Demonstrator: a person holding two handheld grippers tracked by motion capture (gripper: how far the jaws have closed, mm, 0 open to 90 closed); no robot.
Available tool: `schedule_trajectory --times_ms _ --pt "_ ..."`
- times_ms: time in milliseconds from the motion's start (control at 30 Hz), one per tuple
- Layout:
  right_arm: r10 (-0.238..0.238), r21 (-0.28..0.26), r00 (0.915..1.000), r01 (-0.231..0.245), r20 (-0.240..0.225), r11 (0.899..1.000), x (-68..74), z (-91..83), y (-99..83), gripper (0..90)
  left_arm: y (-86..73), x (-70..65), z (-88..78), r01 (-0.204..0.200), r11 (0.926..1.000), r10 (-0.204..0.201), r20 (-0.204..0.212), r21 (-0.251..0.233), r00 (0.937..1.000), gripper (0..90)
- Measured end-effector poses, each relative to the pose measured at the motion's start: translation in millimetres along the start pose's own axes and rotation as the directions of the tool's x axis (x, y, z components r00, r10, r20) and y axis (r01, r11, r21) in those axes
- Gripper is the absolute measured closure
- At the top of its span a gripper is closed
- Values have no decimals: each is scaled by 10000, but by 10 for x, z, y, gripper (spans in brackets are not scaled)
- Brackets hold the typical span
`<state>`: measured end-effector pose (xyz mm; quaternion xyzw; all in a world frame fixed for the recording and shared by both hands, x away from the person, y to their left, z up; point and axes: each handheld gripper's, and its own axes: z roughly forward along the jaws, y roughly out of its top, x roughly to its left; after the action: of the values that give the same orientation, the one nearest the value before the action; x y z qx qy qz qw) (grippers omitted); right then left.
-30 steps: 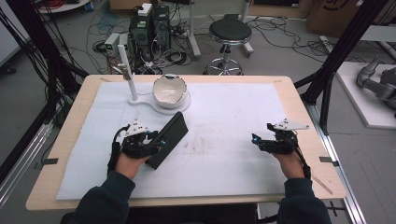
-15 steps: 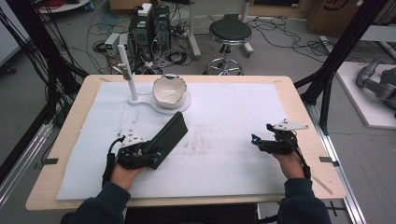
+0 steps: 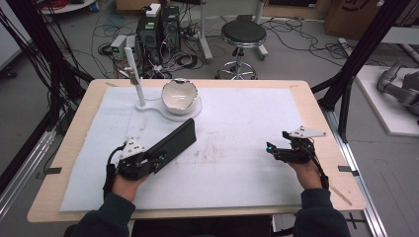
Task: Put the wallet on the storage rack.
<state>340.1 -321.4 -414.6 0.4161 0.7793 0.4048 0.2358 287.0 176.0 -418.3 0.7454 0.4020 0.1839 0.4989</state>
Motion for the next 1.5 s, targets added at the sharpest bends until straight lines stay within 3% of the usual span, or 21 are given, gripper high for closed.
schedule_trajectory --times_ms 267,567,867,967,1133,1333,1433,1500 --pt "9 -21 10000 -9 28 10000 2 -3 5 216 374 99 -116 -144 9958 144 -6 -909 9999 733" --pt "-11 -41 10000 11 40 10000 -11 -2 3 216 1002 298 -194 -607 9823 656 220 -1772 9976 735" --pt "32 -12 10000 -32 63 10000 -16 9 -5 216 1566 494 -128 -1615 9753 1640 40 -1505 9865 735" --pt "5 46 10000 -5 49 10000 -20 19 -7 216 1671 557 -46 -2104 9700 2112 -67 -1215 9774 734" --pt "52 95 10000 -53 40 9999 -32 27 -13 216 1726 627 152 -2712 9615 2706 -181 -439 9625 734" --pt "136 112 9999 -137 88 9998 -63 27 -29 216 1702 690 395 -3093 9499 3097 -22 451 9508 734" --pt "142 120 9998 -144 112 9998 -72 36 -33 216 1734 718 510 -3356 9371 3384 -144 961 9409 734" --pt "172 158 9998 -173 95 9997 -71 37 -32 216 1762 744 579 -3392 9315 3446 -201 1310 9385 734"
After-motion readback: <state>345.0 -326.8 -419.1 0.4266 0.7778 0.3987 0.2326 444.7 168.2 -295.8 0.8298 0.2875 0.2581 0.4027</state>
